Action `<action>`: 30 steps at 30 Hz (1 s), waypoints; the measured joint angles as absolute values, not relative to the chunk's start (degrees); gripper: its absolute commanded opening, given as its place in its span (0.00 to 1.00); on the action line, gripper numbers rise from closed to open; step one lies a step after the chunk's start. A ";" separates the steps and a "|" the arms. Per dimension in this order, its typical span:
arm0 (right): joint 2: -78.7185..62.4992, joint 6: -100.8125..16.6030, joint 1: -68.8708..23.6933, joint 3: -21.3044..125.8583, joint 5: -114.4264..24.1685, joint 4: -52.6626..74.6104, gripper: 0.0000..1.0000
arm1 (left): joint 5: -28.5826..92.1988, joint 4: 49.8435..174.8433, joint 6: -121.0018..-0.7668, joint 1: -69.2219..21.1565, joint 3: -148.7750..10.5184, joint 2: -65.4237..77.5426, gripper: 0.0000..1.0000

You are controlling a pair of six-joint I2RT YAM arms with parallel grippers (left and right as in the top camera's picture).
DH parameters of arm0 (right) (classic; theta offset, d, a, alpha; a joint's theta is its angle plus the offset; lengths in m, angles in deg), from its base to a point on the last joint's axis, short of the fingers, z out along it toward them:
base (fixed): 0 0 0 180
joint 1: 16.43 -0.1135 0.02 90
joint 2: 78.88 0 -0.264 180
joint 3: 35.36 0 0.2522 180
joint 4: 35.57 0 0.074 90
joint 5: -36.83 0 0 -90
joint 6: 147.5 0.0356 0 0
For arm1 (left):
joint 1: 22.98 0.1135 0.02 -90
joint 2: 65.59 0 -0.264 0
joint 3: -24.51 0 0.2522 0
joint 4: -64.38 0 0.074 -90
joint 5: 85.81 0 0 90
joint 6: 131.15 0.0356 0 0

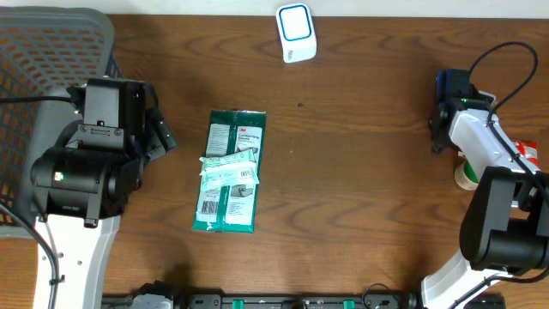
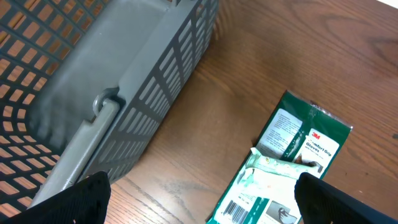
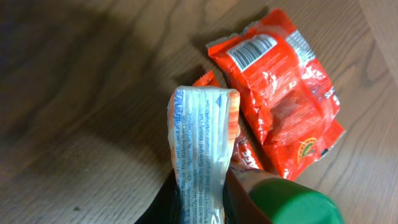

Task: Scan the item barcode
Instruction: 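Carry the Kleenex pack right and lower it beside the jar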

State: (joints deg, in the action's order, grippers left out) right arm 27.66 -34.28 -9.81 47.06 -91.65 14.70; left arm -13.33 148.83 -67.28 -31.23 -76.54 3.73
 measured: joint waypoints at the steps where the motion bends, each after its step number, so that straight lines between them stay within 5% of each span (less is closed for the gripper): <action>1: 27.66 -34.41 -9.73 46.30 -91.70 13.87 0.02 | -13.33 148.83 -67.28 -31.23 -76.54 3.73 0.95; 8: 27.66 -36.55 -9.73 44.46 -91.63 11.86 0.02 | -13.33 148.83 -67.28 -31.23 -76.54 3.73 0.95; 17: 27.66 -37.60 -9.73 44.42 -89.84 11.47 0.18 | -13.33 148.83 -67.28 -31.23 -76.54 3.73 0.95; 23: 27.66 -37.95 -9.73 44.42 -89.23 11.31 0.45 | -13.33 148.83 -67.28 -31.23 -76.54 3.73 0.95; 30: 27.66 -38.94 -9.73 44.38 -87.83 10.55 0.64 | -13.33 148.83 -67.28 -31.23 -76.54 3.73 0.95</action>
State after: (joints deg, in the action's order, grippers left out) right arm 27.66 -38.94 -9.73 44.38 -87.83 10.55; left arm -13.33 148.83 -67.28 -31.23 -76.54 3.73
